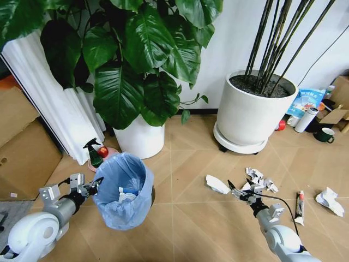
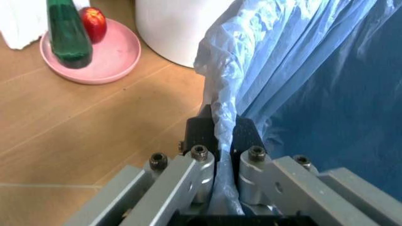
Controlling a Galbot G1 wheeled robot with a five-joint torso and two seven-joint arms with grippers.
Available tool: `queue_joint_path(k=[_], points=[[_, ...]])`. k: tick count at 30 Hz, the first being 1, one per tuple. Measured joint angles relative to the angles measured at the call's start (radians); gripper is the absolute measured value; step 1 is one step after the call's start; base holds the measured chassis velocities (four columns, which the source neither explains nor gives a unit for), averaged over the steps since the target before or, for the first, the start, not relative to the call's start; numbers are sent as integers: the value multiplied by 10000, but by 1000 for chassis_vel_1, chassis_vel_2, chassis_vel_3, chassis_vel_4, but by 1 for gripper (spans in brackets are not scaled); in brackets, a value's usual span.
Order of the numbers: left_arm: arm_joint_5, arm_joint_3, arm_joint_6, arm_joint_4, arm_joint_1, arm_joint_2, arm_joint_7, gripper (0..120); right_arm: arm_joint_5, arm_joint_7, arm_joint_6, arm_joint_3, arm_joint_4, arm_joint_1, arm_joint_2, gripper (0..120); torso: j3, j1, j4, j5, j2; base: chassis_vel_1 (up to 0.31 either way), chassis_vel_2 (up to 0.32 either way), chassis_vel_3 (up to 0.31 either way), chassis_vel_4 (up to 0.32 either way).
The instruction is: Pick up the trash bin and place the garbage on the floor into it.
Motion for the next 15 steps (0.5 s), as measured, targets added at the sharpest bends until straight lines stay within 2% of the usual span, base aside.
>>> queue_joint_path(k=[15], points=[[1,20,2,-5,-16,19,-11,0,-15,9,-1,-4,-97,20,82,100,0,1,-1,-2,0,-82,-85,87,82]])
